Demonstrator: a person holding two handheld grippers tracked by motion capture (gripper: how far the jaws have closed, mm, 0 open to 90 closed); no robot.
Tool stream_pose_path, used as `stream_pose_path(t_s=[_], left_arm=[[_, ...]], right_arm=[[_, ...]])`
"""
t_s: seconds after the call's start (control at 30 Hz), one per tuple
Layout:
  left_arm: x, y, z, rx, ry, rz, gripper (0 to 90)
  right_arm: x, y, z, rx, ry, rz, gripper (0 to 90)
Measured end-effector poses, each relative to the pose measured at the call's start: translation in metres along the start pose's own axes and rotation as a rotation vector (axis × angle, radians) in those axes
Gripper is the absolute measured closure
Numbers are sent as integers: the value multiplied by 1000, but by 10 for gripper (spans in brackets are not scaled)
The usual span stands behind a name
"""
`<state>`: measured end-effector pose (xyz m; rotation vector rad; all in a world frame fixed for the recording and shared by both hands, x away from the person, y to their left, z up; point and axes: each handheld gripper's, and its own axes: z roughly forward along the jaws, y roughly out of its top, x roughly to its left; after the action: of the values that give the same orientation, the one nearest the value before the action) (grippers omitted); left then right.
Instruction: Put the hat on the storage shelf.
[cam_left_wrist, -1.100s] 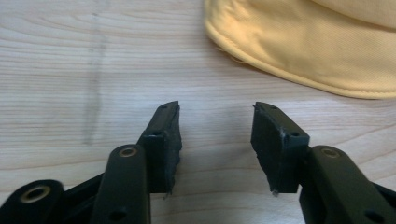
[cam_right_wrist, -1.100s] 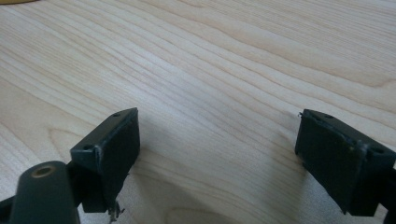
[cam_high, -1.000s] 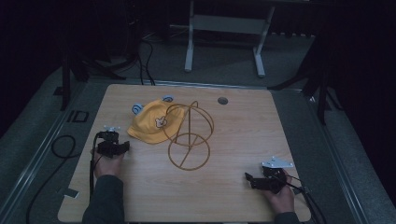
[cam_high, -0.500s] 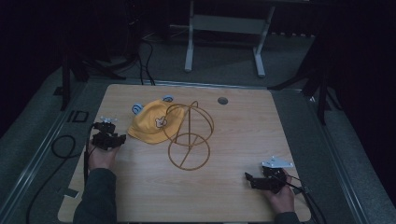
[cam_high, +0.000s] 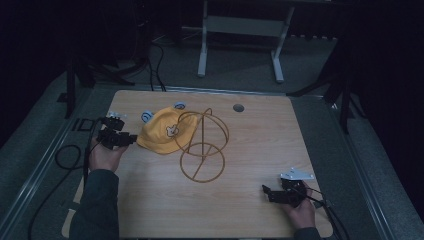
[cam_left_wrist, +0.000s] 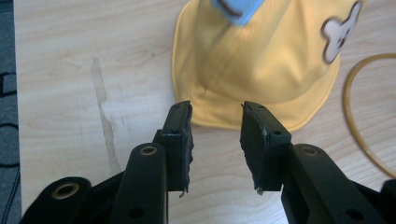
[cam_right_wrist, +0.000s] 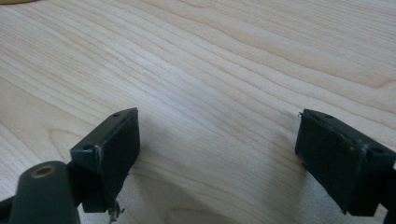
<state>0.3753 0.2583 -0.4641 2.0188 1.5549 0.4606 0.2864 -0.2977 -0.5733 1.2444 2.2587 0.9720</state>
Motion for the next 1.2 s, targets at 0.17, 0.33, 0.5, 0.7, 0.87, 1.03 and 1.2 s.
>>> stream_pose_path(t_s=[0.17, 0.33, 0.5, 0.7, 0.87, 1.03, 1.2], left_arm=[[4, 14, -3, 10, -8, -14, 637], [6, 20, -5, -9, -6, 0, 665], [7, 28, -8, -13, -36, 45, 622], [9, 33, -11, -25, -76, 70, 542], [3, 39, -13, -13, -73, 109, 508], [-1, 48, -15, -25, -74, 125, 495], [1, 58, -12, -31, -101, 119, 497]], right_arm=[[0, 0, 0, 0, 0, 1, 139], [0, 0, 0, 0, 0, 0, 139], [0, 0, 0, -1, 0, 0, 139], [0, 0, 0, -1, 0, 0, 139], [0, 0, 0, -1, 0, 1, 139], [0, 0, 0, -1, 0, 1, 139], [1, -1, -1, 0, -3, 1, 139]])
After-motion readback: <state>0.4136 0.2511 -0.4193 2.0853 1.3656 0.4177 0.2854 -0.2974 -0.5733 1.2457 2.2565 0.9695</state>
